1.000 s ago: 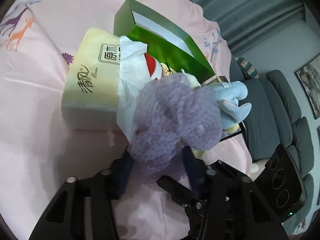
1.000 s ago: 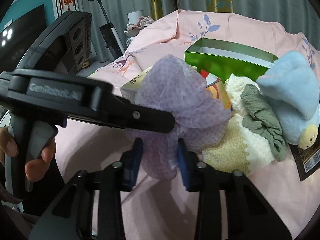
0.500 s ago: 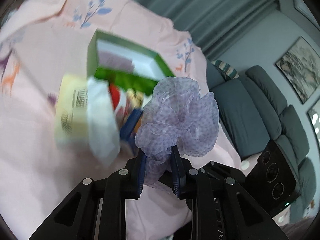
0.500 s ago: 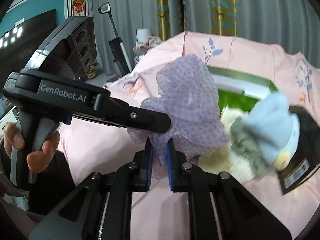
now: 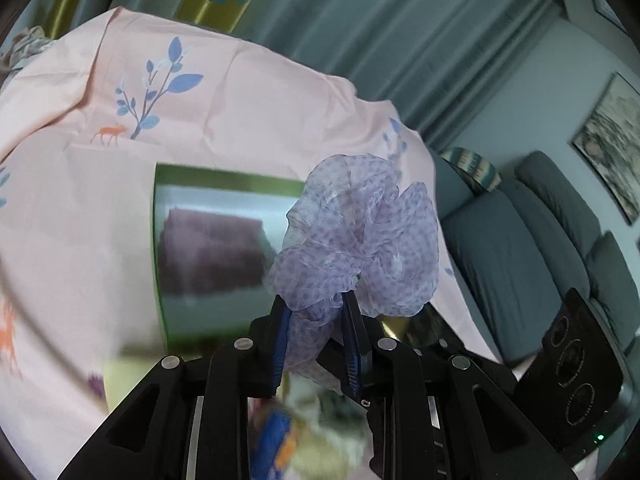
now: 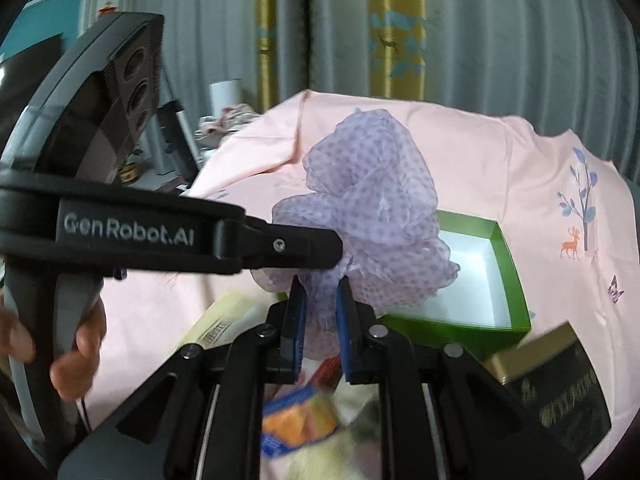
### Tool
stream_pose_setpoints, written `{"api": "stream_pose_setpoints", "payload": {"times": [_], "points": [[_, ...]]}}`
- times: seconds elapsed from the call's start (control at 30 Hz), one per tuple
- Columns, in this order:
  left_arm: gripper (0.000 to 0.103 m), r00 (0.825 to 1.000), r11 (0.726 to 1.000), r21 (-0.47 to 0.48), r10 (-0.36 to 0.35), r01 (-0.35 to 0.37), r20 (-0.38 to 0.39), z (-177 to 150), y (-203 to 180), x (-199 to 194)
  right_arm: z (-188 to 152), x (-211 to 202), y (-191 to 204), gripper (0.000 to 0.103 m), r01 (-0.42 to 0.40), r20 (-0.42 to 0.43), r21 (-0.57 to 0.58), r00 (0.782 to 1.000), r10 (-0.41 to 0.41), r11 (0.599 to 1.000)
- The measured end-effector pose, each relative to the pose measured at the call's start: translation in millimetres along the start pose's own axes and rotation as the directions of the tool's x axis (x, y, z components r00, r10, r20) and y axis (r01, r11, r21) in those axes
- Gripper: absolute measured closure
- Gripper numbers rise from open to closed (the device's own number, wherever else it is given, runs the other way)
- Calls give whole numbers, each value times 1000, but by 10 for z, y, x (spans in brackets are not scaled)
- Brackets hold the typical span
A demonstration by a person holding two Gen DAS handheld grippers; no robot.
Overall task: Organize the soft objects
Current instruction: 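Lower the bath puff into the green box beside the towel, release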
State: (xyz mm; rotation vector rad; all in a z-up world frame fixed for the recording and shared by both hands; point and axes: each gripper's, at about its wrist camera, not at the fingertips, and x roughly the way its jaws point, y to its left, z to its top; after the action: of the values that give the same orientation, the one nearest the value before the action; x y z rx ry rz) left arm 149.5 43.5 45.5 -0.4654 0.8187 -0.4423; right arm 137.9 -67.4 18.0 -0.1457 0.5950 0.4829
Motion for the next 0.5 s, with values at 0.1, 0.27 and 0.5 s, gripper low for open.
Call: {"api": "stream_pose_setpoints", "payload": {"times": [0.1, 0.27, 0.5], "points": [[74, 998, 998, -34, 58, -59, -29, 265, 133, 285, 168, 307, -148, 81, 30, -62, 59, 998, -26, 998], [4, 978, 975, -100, 191, -199, -88, 386, 399, 578, 227, 494, -380, 41, 76, -141, 146, 988, -56, 986], [4, 977, 969, -143, 190, -203, -101, 260, 612, 485, 112, -20, -535, 28, 107, -58, 153, 993, -99, 982]]}}
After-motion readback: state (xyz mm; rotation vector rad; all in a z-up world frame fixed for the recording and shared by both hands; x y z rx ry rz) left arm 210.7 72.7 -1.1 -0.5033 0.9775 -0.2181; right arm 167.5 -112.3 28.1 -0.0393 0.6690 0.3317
